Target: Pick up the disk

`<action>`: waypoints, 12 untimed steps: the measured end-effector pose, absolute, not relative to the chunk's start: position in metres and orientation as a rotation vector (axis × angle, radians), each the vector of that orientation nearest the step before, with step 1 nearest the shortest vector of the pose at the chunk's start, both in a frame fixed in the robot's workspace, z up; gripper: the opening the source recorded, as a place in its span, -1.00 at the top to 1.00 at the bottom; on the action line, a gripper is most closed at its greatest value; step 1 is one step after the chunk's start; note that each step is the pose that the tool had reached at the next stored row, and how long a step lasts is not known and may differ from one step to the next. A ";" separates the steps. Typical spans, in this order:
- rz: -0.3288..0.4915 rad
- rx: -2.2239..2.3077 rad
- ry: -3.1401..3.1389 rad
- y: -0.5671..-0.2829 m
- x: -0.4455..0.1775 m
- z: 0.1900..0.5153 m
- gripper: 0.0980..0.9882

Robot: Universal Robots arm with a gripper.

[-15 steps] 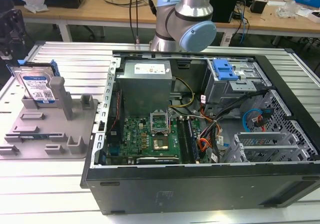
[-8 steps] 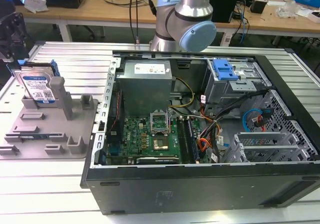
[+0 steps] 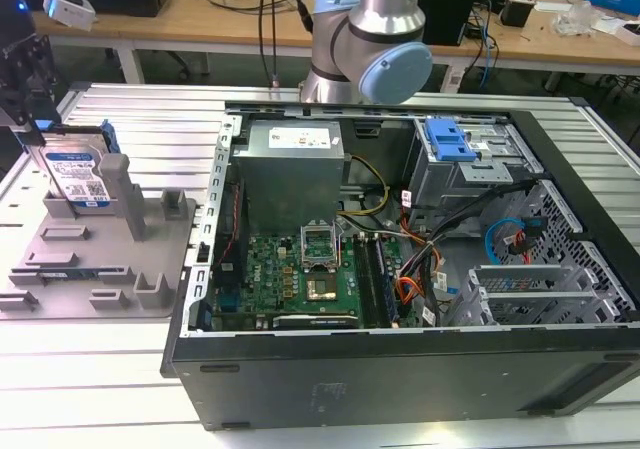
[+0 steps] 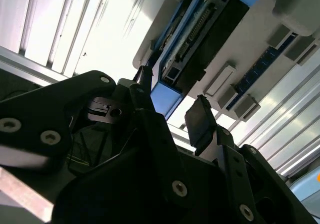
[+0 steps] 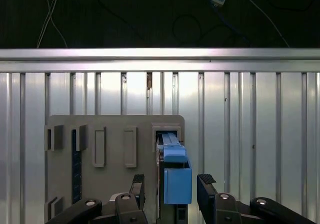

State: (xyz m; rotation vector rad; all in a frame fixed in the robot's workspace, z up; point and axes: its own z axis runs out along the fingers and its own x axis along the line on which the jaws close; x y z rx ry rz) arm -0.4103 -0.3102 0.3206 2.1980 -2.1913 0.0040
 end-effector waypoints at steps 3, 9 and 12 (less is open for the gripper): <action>0.007 2.199 -2.188 -0.308 -0.413 0.317 0.00; 0.009 2.199 -2.185 -0.306 -0.413 0.311 0.00; 0.010 2.200 -2.185 -0.305 -0.413 0.308 0.00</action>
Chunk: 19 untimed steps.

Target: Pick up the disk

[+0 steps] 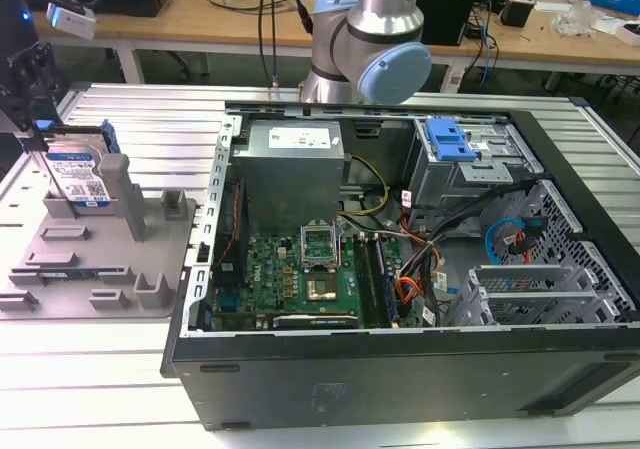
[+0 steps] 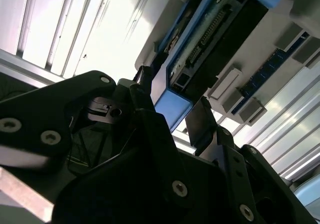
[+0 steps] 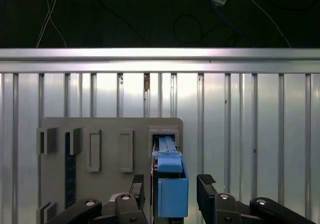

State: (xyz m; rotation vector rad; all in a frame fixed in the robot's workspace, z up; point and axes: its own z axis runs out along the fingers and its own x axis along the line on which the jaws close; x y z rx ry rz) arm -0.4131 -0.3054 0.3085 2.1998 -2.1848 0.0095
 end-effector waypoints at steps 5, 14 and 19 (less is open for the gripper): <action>0.010 2.201 -2.183 -0.305 -0.413 0.304 0.00; 0.010 2.201 -2.183 -0.306 -0.413 0.303 0.00; 0.010 2.201 -2.183 -0.306 -0.413 0.301 0.00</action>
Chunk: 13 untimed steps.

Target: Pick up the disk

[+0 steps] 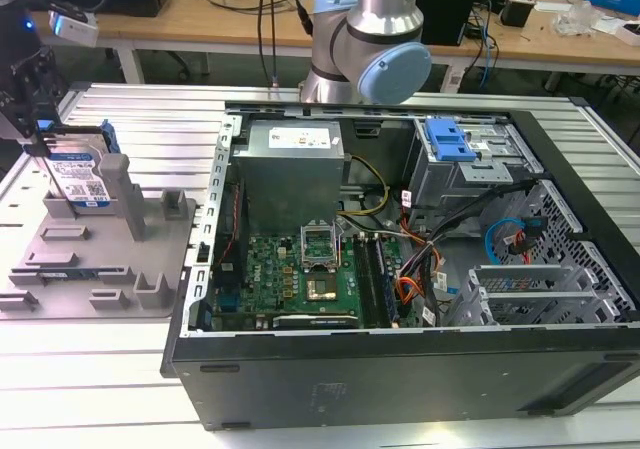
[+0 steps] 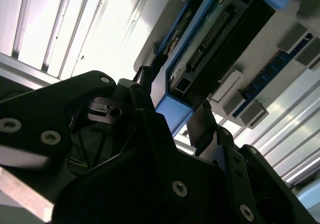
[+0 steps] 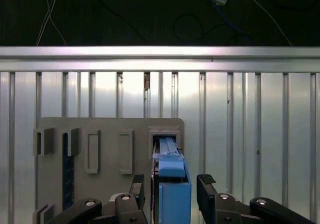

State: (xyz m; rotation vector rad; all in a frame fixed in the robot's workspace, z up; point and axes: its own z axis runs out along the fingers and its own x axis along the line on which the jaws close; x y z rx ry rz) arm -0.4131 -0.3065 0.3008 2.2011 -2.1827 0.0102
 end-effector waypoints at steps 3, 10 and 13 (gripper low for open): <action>0.010 2.201 -2.183 -0.306 -0.413 0.300 0.00; 0.010 2.201 -2.183 -0.307 -0.413 0.297 0.00; 0.011 2.201 -2.182 -0.307 -0.413 0.296 0.00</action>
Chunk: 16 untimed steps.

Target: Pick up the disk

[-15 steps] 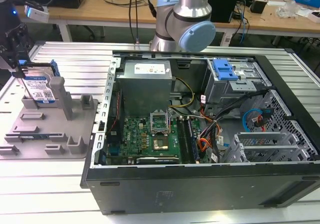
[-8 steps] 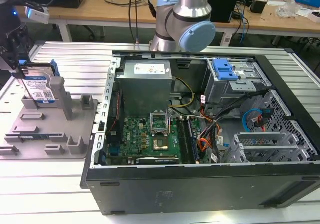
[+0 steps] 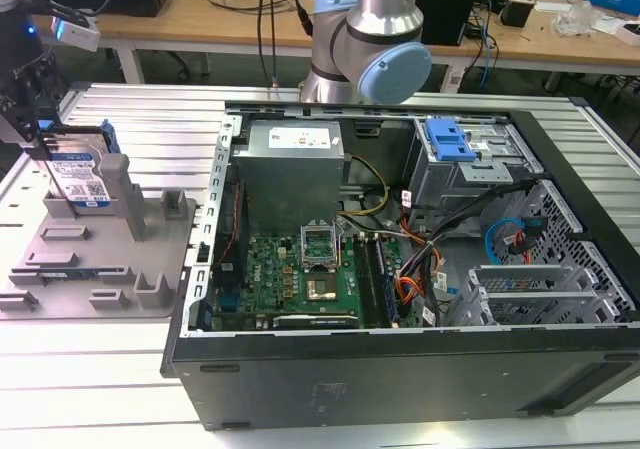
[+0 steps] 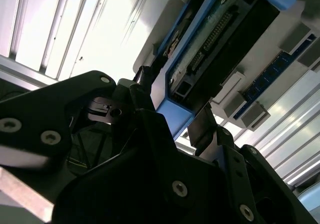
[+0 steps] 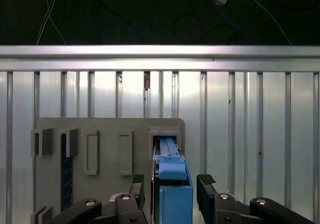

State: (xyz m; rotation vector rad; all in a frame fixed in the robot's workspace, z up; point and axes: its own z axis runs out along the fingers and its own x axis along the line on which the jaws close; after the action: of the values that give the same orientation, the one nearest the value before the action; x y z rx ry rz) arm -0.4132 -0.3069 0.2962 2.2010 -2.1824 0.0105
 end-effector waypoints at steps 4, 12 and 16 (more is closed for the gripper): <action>0.011 2.201 -2.182 -0.307 -0.413 0.296 0.00; 0.011 2.201 -2.182 -0.307 -0.413 0.296 0.20; 0.011 2.201 -2.182 -0.307 -0.413 0.296 0.39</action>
State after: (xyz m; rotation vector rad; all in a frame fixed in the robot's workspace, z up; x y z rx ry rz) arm -0.4134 -0.3069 0.2961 2.2011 -2.1824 0.0105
